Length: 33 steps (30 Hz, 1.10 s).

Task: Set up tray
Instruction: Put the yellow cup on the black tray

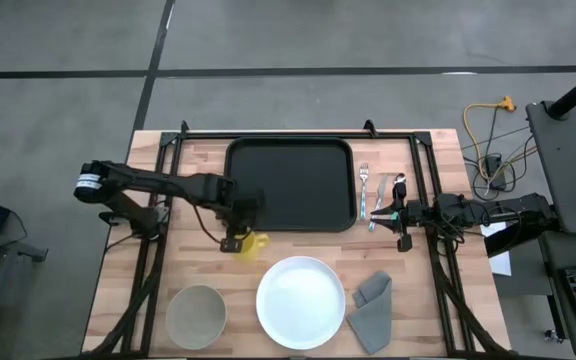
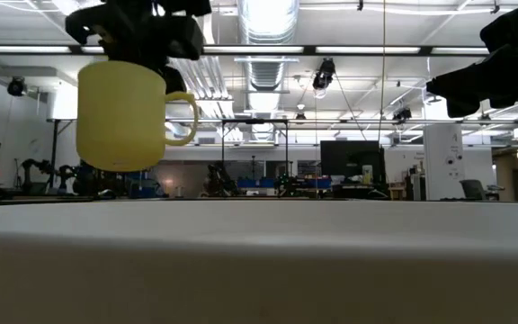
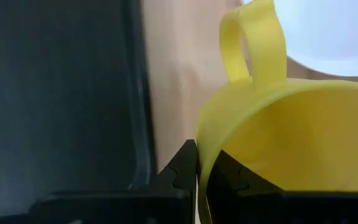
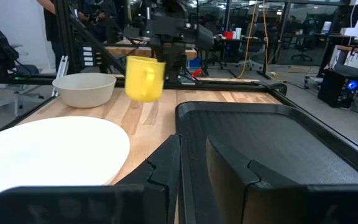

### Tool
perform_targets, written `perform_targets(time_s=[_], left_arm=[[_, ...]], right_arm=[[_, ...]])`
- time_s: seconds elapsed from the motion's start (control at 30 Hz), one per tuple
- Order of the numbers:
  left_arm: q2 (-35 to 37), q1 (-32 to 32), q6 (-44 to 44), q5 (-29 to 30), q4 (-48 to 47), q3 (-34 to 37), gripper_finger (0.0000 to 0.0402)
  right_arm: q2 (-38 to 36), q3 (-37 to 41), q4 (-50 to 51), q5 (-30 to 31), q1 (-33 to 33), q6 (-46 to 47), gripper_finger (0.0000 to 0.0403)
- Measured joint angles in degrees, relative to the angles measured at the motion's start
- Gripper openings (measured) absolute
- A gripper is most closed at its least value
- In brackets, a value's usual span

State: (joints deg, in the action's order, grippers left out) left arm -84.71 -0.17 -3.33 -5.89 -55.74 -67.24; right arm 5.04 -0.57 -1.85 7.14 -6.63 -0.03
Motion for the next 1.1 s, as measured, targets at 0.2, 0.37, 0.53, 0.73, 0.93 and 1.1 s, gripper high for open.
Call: perform_targets(time_s=[0.2,0.37,0.53,0.73,0.93,1.1], left_arm=[[0.3,3.6,-3.4,-0.1,-0.3,0.0,0.0],[0.5,6.7,-4.9,-0.2,-0.3,0.0,0.0],[0.6,9.4,-7.6,-0.2,-1.0,0.0,0.0],[0.6,13.3,-9.8,-0.2,-1.3,0.0,0.0],[0.6,19.0,-12.6,-0.2,-1.3,0.0,0.0],[0.6,25.1,-14.2,-0.2,-0.6,0.0,0.0]], right_arm=[[0.0,0.0,0.0,0.0,0.0,0.0,0.0077],[0.0,0.0,0.0,0.0,0.0,0.0,0.0073],[0.0,0.0,0.0,0.0,0.0,0.0,0.0068],[0.0,0.0,0.0,0.0,0.0,0.0,0.0074],[0.0,0.0,0.0,0.0,0.0,0.0,0.008],[0.0,0.0,0.0,0.0,0.0,0.0,0.0075]])
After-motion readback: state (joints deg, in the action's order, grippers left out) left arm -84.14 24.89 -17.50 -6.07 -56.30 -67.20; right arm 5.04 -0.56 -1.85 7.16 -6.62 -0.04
